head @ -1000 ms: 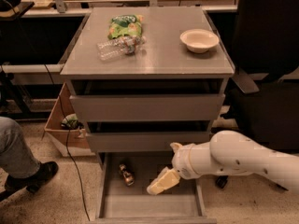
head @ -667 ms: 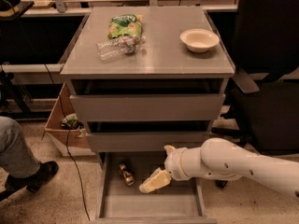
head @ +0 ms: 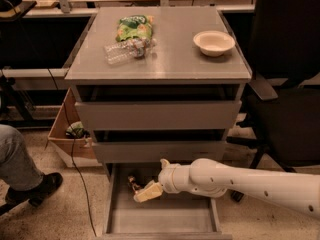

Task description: Pick orange can from bottom drawer and place on counter

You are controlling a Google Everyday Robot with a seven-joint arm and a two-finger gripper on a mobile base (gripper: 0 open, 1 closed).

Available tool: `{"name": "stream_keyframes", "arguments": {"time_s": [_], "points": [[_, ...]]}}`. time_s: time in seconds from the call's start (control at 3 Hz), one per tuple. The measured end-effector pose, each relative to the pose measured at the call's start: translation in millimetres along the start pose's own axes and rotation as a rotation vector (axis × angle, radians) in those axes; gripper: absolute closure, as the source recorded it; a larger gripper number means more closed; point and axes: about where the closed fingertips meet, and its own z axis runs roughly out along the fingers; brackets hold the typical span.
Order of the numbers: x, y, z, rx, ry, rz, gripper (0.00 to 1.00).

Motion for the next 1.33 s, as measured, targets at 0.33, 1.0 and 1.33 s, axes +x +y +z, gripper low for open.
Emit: {"name": "stream_keyframes", "arguments": {"time_s": [0.33,1.0,1.33], "points": [[28,-9,50,0.015,0.007,-0.026,0.00],[40,-10,64,0.027,0.020,-0.034,0.00],[80,-35,94,0.043,0.034,-0.017,0.00]]}}
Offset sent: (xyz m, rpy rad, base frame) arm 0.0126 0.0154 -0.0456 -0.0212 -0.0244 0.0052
